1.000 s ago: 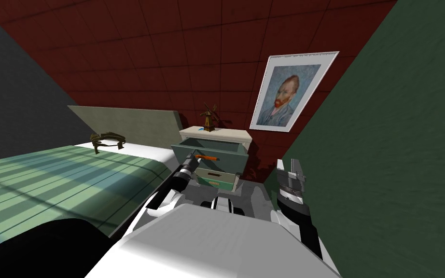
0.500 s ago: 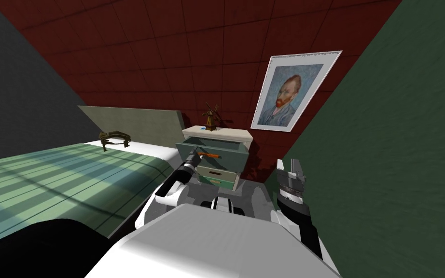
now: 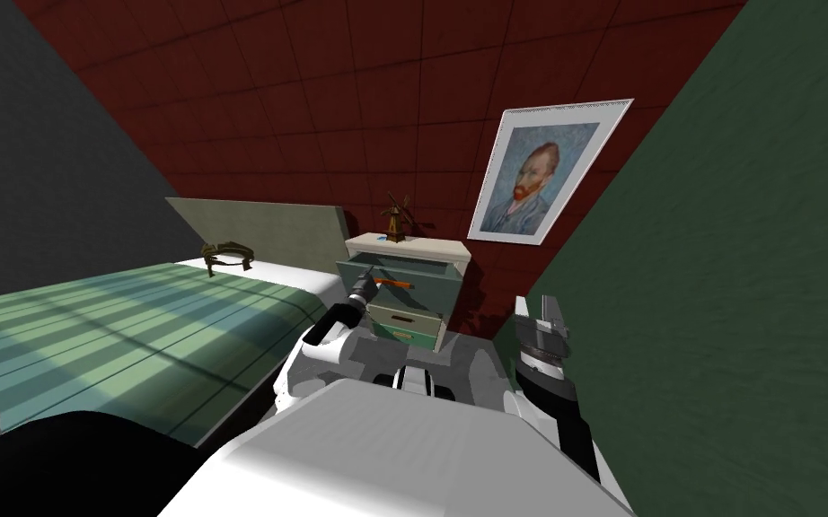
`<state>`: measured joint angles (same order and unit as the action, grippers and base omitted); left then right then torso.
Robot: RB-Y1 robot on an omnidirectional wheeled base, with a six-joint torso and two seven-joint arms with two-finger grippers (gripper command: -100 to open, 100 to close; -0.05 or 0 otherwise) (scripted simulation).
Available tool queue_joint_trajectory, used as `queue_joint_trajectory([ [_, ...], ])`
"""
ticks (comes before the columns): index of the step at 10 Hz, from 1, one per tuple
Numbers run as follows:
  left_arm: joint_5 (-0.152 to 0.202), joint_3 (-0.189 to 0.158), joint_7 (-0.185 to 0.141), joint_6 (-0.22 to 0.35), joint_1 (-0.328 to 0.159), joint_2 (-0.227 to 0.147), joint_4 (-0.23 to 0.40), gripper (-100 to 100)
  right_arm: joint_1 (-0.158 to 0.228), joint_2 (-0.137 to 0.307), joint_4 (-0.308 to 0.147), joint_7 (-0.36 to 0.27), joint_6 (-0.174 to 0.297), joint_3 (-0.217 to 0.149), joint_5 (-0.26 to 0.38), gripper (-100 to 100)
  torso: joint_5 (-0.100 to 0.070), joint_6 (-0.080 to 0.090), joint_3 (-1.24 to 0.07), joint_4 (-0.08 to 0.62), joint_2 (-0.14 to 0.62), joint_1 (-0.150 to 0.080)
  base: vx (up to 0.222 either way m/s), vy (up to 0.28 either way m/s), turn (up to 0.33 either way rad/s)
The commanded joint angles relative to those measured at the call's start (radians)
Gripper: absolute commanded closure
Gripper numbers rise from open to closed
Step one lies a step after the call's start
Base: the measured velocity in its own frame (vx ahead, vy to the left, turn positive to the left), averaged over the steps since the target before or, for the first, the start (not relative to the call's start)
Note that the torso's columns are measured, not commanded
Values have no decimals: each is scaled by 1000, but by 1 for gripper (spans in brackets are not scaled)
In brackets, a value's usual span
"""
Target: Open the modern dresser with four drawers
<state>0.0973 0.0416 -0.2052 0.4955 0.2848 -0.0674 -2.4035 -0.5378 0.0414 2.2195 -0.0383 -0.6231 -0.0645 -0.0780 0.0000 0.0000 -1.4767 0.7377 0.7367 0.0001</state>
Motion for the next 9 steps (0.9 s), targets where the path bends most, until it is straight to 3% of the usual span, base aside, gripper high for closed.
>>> queue_joint_trajectory([
  [1, 2, -12, 4, 50, -77, 6, 18, -100, 0, 0, 0, 0, 0, 0, 0, 0, 0, -1, 0, 0, 1, 0, -46, -2, 38],
  [2, 4, -25, 7, 93, -100, 13, 36, -100, 0, 0, 0, 0, 0, 0, 0, 0, -1, 0, 1, 2, 2, -1, -59, 6, 58],
  [4, 4, -25, 7, 99, -148, 13, 36, -100, 0, 0, 0, 0, 0, 0, 0, 0, -1, 0, 2, 3, 4, -1, -44, -2, 18],
  [5, 4, -24, 8, 102, -124, 12, 40, -100, 0, 0, 0, 0, 0, 0, 0, 0, -3, 1, 2, 5, 4, -3, 0, 0, 0],
  [6, 4, -25, 8, 104, -125, 11, 42, 0, 0, 0, 0, 0, 0, 0, 0, 0, -2, 0, 2, 4, 4, -3, 0, 0, 0],
  [9, 4, -26, 8, 106, -122, 11, 45, 0, 0, 0, 0, 0, 0, 0, 0, 0, -1, 0, 1, 2, 3, -1, 0, 0, 0],
])
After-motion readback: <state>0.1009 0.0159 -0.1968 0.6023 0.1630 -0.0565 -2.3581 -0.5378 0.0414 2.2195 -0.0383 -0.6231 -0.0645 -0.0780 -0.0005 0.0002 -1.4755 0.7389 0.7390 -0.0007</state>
